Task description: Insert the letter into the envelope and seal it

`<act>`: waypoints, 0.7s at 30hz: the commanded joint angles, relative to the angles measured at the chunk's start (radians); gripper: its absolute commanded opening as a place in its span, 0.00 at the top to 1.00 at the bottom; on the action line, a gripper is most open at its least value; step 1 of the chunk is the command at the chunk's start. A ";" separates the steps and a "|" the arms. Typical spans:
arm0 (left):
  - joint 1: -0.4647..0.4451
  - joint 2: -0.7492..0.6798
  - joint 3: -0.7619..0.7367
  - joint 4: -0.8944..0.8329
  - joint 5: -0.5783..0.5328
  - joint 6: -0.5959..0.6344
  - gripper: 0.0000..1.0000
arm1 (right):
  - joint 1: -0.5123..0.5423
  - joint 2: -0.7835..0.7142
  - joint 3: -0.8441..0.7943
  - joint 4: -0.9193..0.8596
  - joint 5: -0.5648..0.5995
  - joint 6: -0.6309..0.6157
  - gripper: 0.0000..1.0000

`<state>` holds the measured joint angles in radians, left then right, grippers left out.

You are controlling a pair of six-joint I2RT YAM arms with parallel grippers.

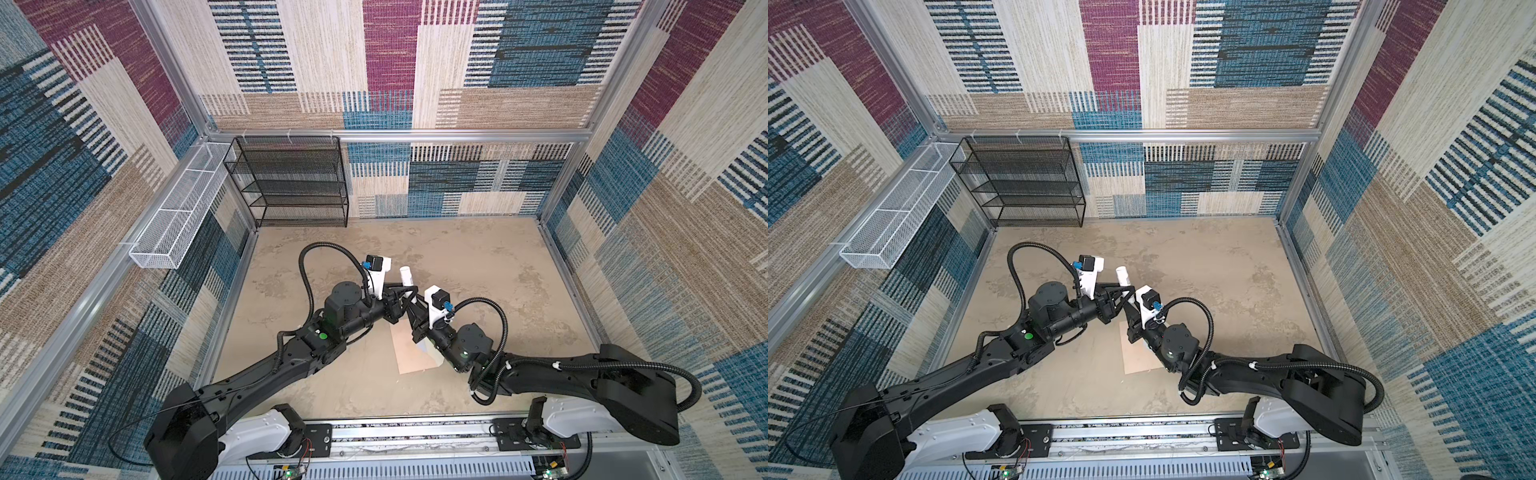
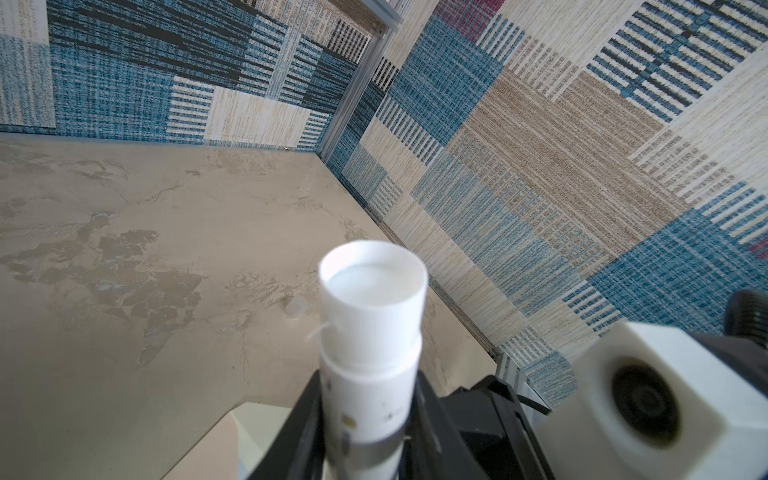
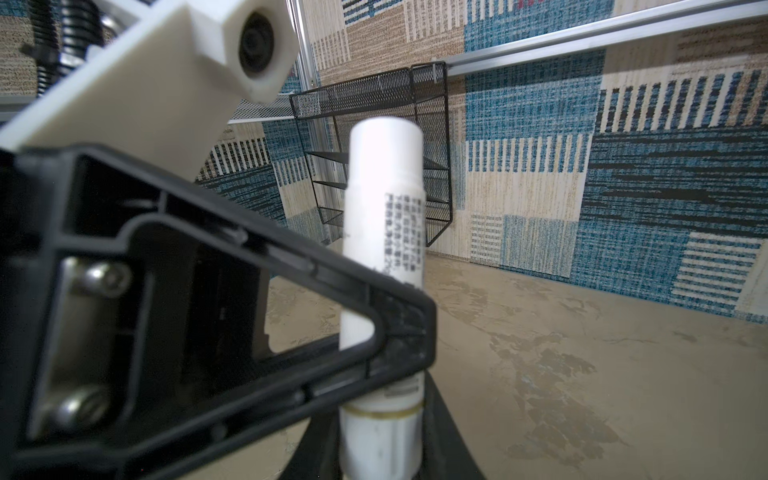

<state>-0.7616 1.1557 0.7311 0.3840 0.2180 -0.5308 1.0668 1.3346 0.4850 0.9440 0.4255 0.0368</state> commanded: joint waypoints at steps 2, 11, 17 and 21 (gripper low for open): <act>-0.002 -0.003 0.011 0.014 0.035 -0.014 0.60 | 0.001 -0.008 0.002 0.001 -0.028 -0.001 0.92; -0.001 -0.011 0.007 0.027 -0.002 -0.008 0.58 | 0.001 -0.012 -0.005 -0.002 -0.034 0.007 0.92; -0.001 -0.031 0.007 0.015 -0.033 0.015 0.65 | 0.002 -0.024 -0.011 -0.010 -0.033 0.005 0.92; -0.001 -0.021 0.019 0.010 -0.013 0.016 0.66 | 0.001 -0.025 -0.013 -0.010 -0.036 0.008 0.92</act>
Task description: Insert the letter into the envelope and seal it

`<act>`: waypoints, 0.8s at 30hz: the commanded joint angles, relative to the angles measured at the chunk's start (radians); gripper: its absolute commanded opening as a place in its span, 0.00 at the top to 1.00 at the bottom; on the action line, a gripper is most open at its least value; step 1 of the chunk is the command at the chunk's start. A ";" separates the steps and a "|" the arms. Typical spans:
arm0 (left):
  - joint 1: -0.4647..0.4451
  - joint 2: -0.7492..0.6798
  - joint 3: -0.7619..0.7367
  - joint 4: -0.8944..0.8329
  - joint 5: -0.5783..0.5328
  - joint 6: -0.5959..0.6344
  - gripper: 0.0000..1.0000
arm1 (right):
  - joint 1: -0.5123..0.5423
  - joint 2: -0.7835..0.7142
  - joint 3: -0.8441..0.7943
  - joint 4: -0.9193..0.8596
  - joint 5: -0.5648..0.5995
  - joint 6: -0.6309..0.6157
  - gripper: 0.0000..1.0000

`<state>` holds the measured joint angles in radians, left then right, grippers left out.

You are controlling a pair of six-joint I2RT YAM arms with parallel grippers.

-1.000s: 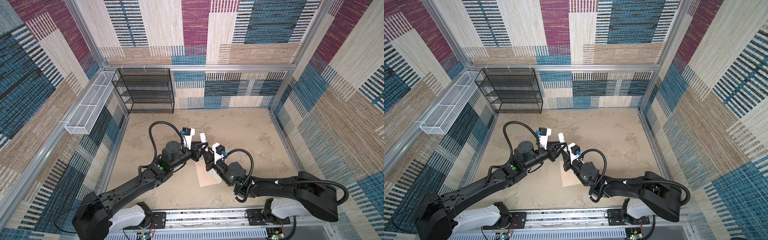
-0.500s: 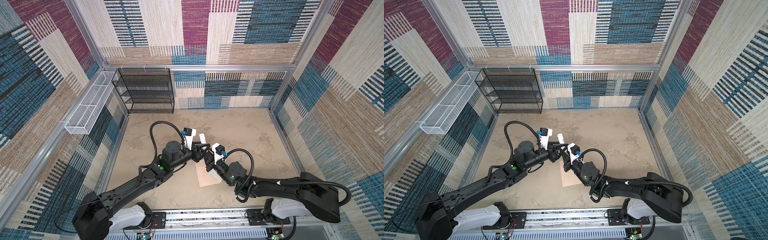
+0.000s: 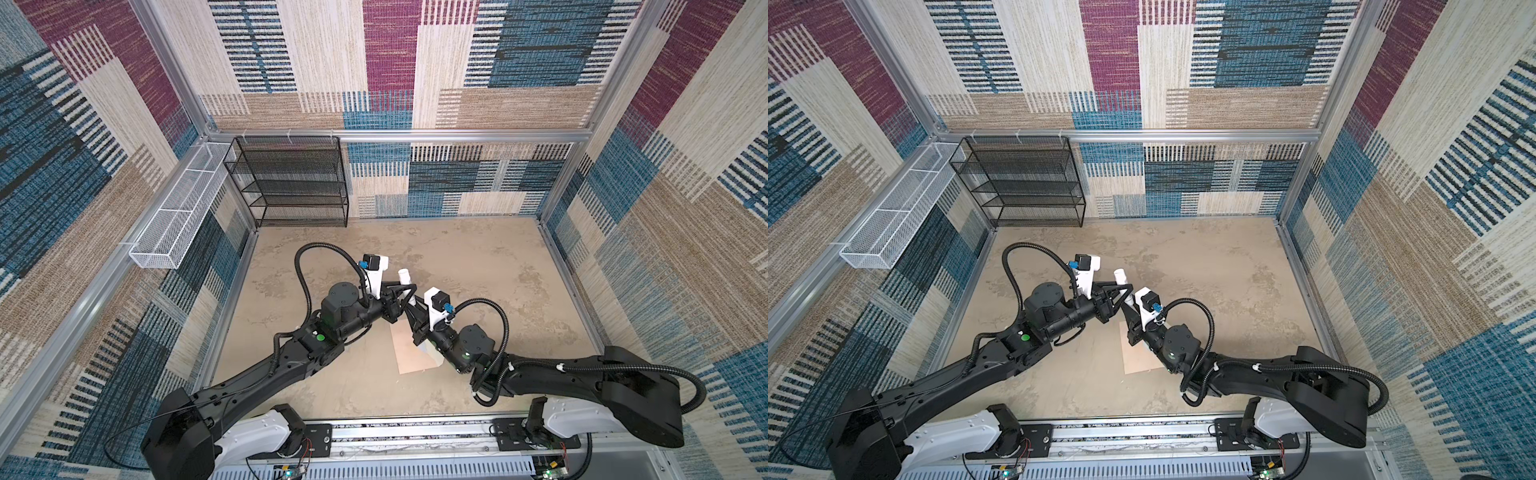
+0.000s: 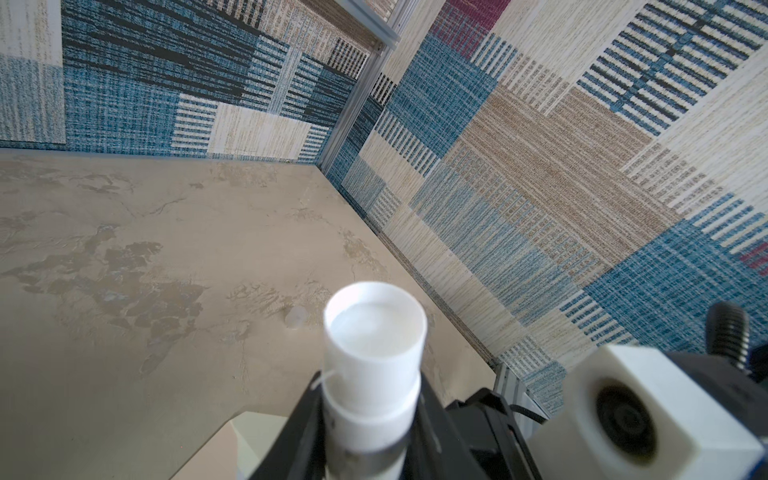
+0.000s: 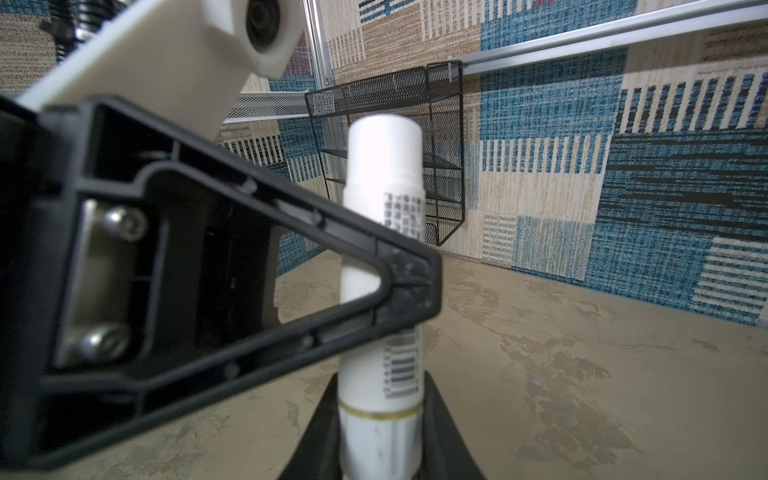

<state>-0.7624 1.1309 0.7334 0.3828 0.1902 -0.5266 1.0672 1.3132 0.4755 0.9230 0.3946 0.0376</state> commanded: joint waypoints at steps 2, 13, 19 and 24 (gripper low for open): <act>0.000 0.016 0.023 0.012 0.025 0.005 0.67 | 0.001 -0.003 -0.003 0.011 -0.008 0.008 0.92; 0.002 0.023 0.017 0.026 0.050 -0.003 0.79 | 0.002 -0.044 -0.014 -0.015 -0.039 0.018 0.92; 0.007 0.035 0.026 0.023 0.106 -0.003 0.88 | 0.001 -0.083 0.009 -0.090 -0.176 0.020 0.93; 0.029 0.025 0.017 0.023 0.185 0.000 0.99 | 0.002 -0.152 0.027 -0.186 -0.307 0.011 0.94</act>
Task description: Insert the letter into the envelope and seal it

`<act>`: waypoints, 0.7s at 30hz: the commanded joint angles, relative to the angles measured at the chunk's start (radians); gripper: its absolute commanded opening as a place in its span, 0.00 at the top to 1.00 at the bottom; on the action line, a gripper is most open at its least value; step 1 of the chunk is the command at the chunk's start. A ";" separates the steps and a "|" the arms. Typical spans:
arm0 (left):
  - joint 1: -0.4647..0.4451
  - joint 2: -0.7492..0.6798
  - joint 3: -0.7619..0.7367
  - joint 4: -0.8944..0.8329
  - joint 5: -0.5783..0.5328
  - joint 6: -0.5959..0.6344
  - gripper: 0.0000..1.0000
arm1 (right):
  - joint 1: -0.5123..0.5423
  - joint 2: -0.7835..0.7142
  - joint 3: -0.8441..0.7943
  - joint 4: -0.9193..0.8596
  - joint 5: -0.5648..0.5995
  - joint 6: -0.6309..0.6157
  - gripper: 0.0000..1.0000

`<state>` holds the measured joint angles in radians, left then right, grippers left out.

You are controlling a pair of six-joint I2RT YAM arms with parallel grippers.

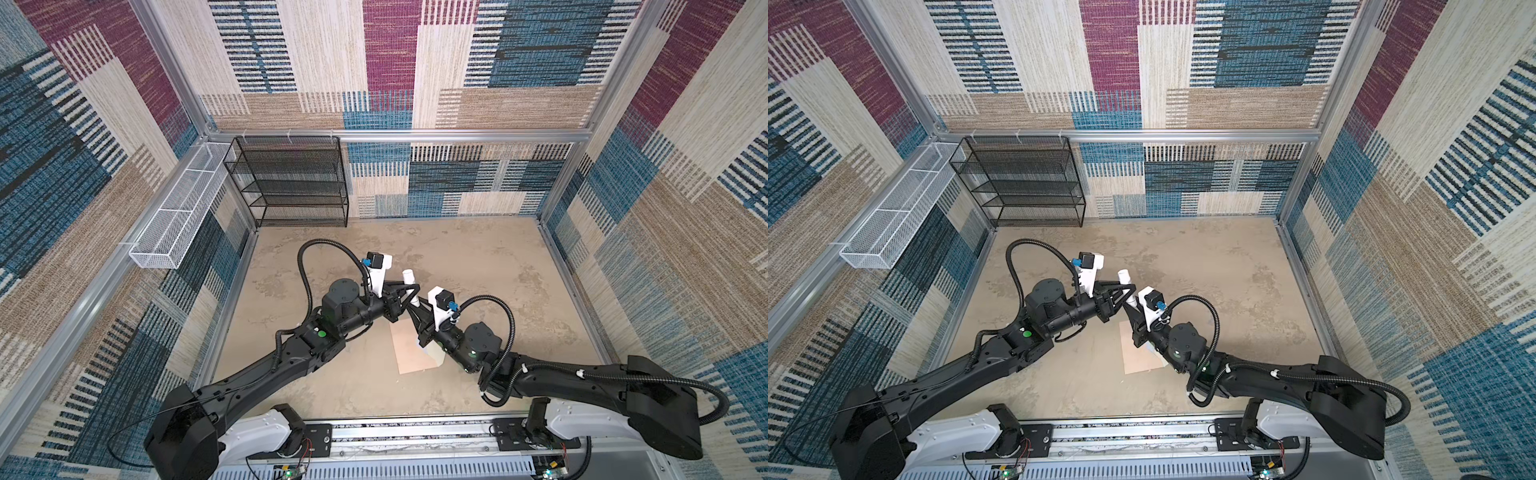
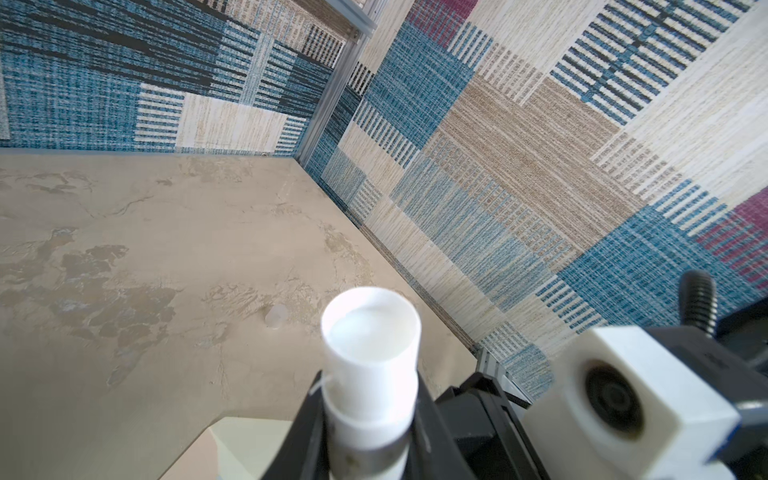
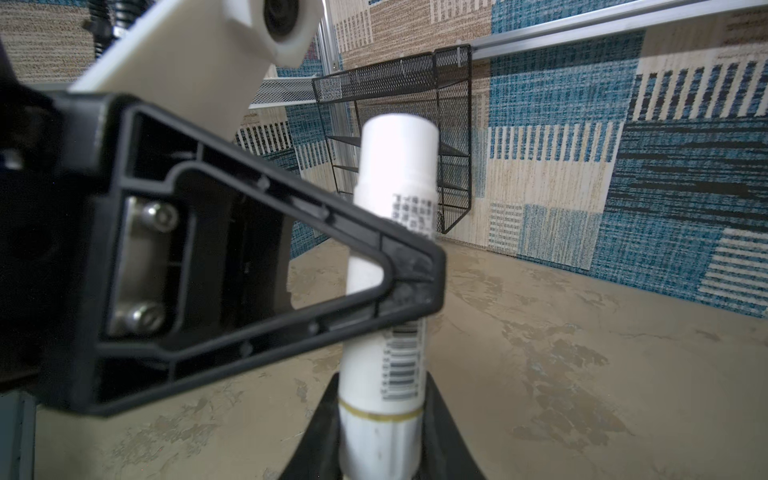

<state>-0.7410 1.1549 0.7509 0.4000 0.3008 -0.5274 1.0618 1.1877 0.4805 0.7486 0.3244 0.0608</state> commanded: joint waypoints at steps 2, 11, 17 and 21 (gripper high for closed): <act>0.021 0.000 -0.008 0.013 0.122 -0.001 1.00 | 0.006 -0.051 0.035 -0.060 -0.291 -0.011 0.94; 0.045 0.004 -0.013 0.042 0.352 -0.008 1.00 | -0.053 -0.113 0.081 -0.195 -0.608 0.070 0.94; 0.048 -0.028 -0.034 0.025 0.370 0.005 1.00 | -0.126 -0.151 0.082 -0.224 -0.728 0.092 0.84; 0.049 -0.067 -0.042 -0.024 0.288 0.029 1.00 | -0.128 -0.167 0.074 -0.267 -0.625 0.017 0.54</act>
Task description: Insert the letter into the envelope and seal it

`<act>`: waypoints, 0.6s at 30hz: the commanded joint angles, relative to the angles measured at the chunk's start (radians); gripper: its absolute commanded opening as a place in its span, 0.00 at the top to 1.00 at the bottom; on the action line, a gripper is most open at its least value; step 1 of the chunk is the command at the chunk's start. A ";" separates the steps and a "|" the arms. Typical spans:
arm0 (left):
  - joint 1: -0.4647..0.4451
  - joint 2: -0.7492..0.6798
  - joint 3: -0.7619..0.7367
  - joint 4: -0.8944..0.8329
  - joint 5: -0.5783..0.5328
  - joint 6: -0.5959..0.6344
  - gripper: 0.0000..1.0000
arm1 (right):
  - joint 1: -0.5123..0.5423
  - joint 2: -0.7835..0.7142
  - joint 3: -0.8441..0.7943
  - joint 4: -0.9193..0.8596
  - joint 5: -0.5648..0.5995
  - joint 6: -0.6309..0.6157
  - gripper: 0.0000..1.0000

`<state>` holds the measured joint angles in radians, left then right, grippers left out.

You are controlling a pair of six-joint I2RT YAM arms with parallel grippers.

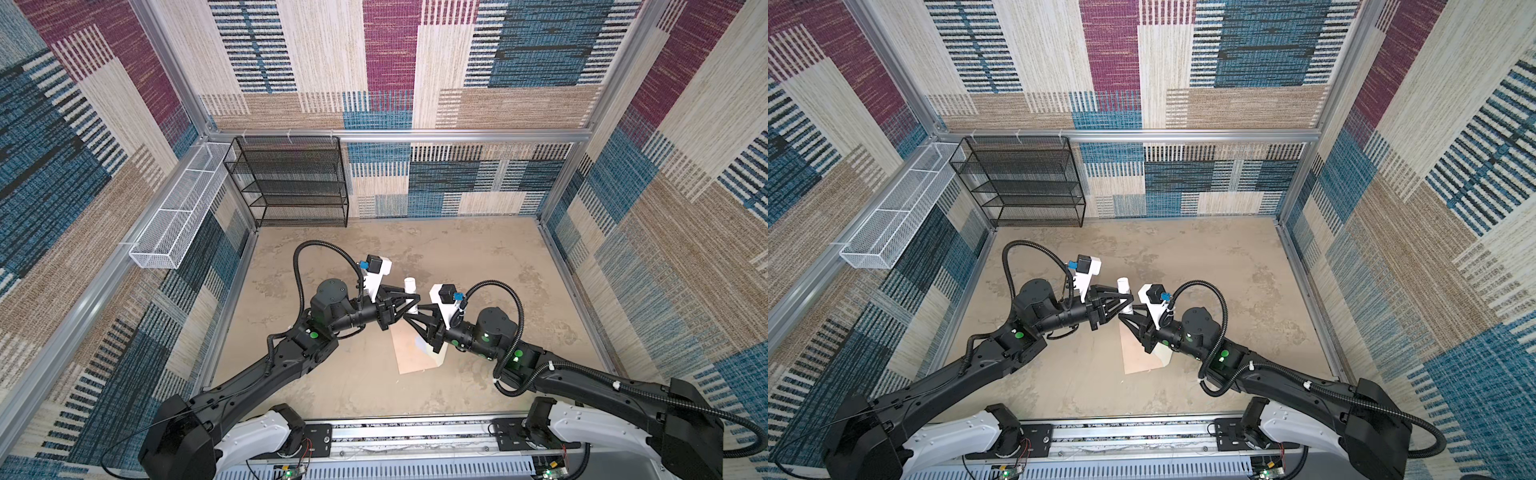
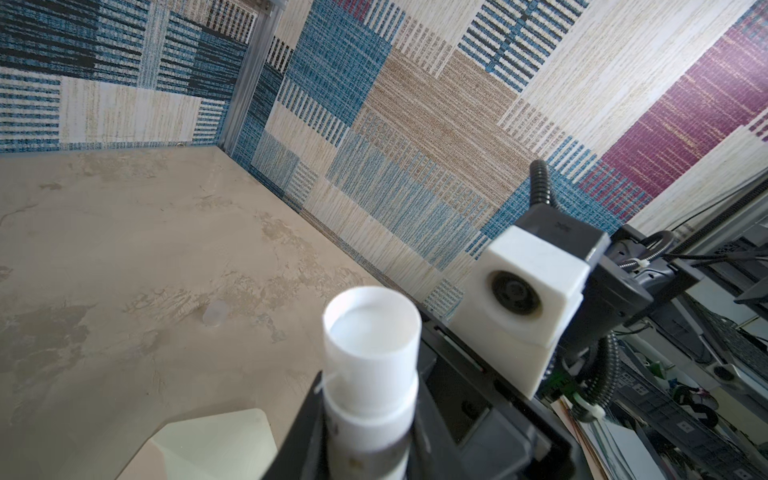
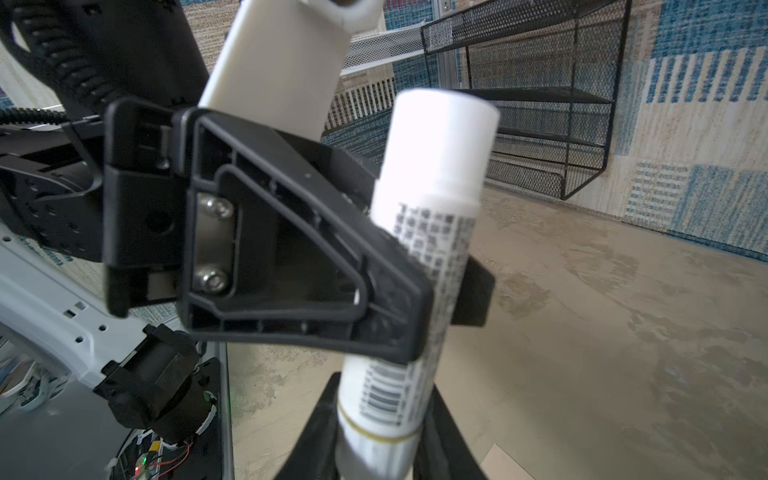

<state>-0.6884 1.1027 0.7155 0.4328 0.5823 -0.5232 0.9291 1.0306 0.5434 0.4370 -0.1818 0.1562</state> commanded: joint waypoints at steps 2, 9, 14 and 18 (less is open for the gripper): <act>-0.004 -0.043 -0.008 -0.098 -0.118 0.038 1.00 | 0.004 -0.008 -0.006 0.041 -0.059 -0.108 0.43; -0.006 -0.155 -0.031 -0.157 -0.514 0.056 1.00 | 0.041 0.052 -0.113 0.207 0.201 -0.160 0.24; -0.019 -0.148 -0.029 -0.163 -0.678 0.014 1.00 | 0.141 0.211 -0.131 0.481 0.513 -0.253 0.28; -0.032 -0.127 -0.029 -0.163 -0.751 -0.024 1.00 | 0.188 0.347 -0.107 0.686 0.668 -0.327 0.30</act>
<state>-0.7166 0.9684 0.6861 0.2649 -0.0540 -0.5106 1.1000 1.3285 0.4225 0.8761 0.2966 -0.0944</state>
